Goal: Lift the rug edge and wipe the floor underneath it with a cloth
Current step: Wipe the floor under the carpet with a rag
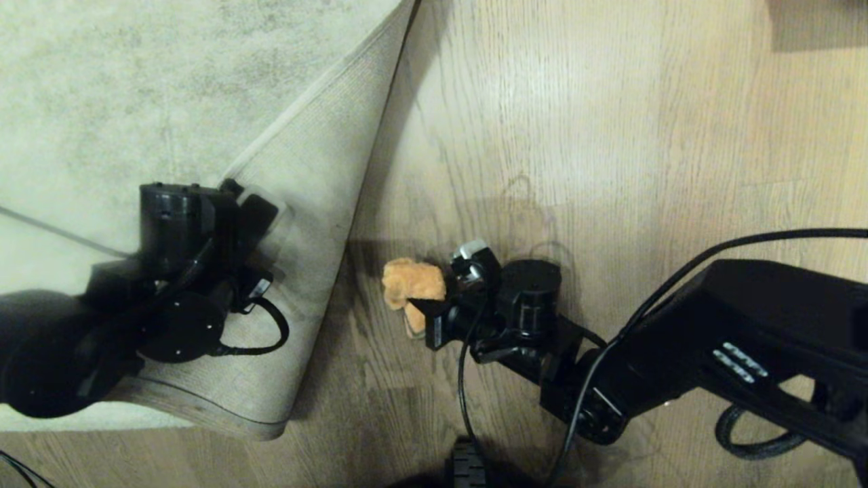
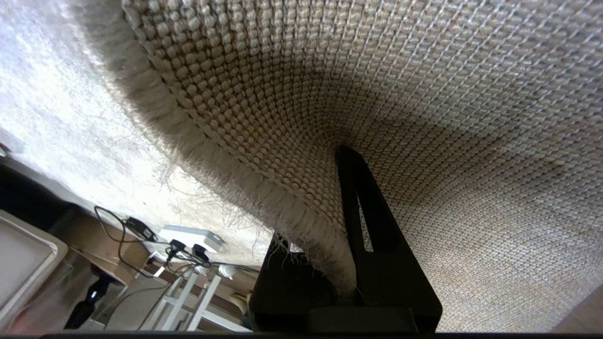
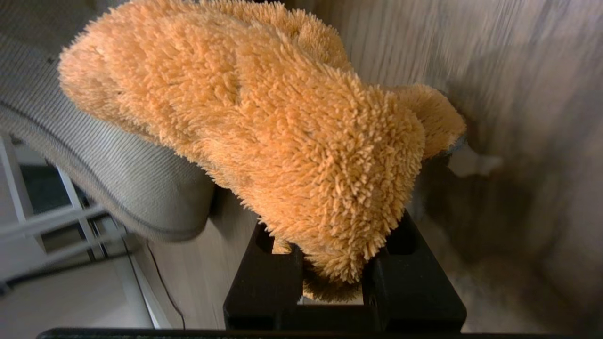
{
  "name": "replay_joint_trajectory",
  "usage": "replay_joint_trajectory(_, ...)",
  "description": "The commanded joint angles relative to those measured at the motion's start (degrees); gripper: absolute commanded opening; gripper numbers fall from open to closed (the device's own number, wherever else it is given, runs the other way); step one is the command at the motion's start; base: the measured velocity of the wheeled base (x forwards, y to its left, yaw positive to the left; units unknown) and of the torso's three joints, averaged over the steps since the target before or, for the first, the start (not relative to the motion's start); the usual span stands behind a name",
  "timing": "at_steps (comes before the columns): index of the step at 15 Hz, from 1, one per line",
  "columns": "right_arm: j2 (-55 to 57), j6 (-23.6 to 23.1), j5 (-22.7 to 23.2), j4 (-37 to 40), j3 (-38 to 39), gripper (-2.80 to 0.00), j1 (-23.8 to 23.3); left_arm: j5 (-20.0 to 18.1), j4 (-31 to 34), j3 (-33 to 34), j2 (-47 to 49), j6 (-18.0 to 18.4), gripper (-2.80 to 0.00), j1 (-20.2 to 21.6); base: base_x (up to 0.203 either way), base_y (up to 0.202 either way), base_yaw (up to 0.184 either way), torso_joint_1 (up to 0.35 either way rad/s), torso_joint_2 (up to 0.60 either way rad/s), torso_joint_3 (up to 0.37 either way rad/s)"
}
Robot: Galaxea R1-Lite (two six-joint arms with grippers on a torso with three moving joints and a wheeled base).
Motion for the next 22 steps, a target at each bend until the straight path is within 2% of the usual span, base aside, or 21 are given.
replay_joint_trajectory(1,3.9,1.6,0.1,-4.1,-0.5,-2.80,0.2,0.2,-0.2,-0.1,0.2,0.1,-2.80,0.1,0.000,0.000,0.000,0.000,0.00,0.000)
replay_joint_trajectory(4,7.8,3.7,0.0,-7.3,-4.5,-2.80,1.6,0.2,-0.2,-0.1,0.4,0.1,-2.80,-0.2,0.000,0.000,0.000,0.000,0.00,0.000)
replay_joint_trajectory(10,14.1,4.2,-0.1,-6.6,-13.7,-2.80,2.1,0.3,-0.2,-0.1,0.1,-0.7,-2.80,0.7,0.000,0.000,0.000,0.000,0.00,0.000)
replay_joint_trajectory(15,15.4,4.2,-9.7,-6.2,-14.2,-2.80,0.7,0.4,-0.2,0.0,0.3,-1.0,-2.80,0.7,0.000,0.000,0.000,0.000,0.00,0.000)
replay_joint_trajectory(19,15.3,4.2,-16.0,-3.1,-21.7,-2.80,-1.8,0.4,-0.2,0.5,0.5,-1.1,-2.80,0.5,0.000,0.000,0.000,0.000,0.00,0.000)
replay_joint_trajectory(22,14.5,4.2,-16.8,-2.6,-26.1,-2.80,-4.1,0.4,-0.2,1.4,0.2,-1.1,-2.80,0.3,0.000,0.000,0.000,0.000,0.00,0.000)
